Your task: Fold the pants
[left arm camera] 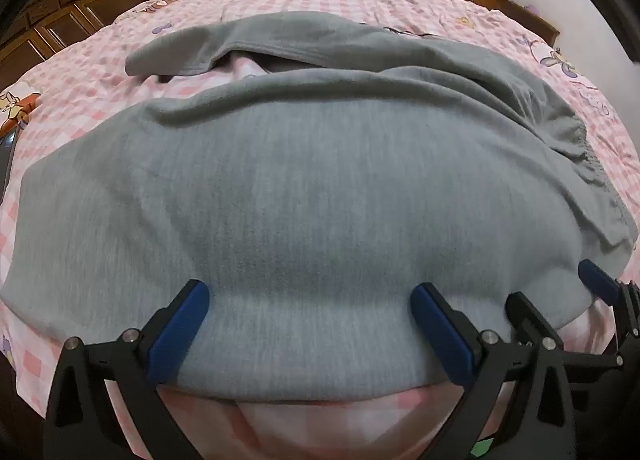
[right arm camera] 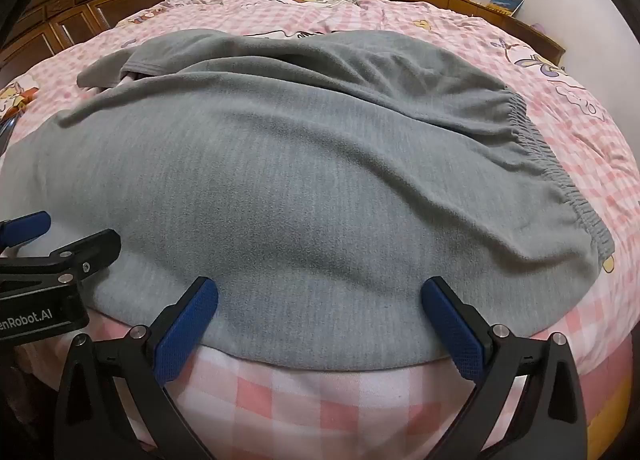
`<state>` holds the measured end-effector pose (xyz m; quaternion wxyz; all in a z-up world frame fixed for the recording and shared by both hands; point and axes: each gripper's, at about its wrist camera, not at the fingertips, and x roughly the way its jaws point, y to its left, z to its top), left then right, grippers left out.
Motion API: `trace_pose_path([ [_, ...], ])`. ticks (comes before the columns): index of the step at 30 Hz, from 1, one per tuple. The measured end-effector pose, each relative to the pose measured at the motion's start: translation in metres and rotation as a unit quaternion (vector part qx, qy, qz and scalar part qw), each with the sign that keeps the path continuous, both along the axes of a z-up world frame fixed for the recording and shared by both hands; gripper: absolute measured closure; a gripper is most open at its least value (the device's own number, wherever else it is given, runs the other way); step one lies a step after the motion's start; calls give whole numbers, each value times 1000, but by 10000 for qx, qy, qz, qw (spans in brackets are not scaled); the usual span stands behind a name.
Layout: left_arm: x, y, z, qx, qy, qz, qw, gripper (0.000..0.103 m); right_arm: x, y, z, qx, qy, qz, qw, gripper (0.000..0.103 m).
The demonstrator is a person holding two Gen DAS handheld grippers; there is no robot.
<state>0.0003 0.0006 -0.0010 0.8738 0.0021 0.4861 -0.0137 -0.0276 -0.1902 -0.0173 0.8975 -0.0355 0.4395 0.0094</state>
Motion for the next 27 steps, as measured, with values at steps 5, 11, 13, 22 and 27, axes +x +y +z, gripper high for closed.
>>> trace_pose_path([
  [5,2,-1,-4,88,-33,-48,9999,0,-2,2,-2,-30,-69,5,10000,0],
  [11,-3,-7,0,176,-146,-51,9997,0,-2,4,0,-47,-86,12,10000,0],
  [13,-3,-8,0,174,-145,-48,9997,0,-3,7,-3,-102,-114,13,9999,0],
  [22,-5,-10,-1,184,-213,-46,9996,0,-3,6,-3,-133,-155,10,9998,0],
  [27,-5,-9,-1,183,-213,-52,9996,0,-4,5,-3,-133,-158,12,9998,0],
])
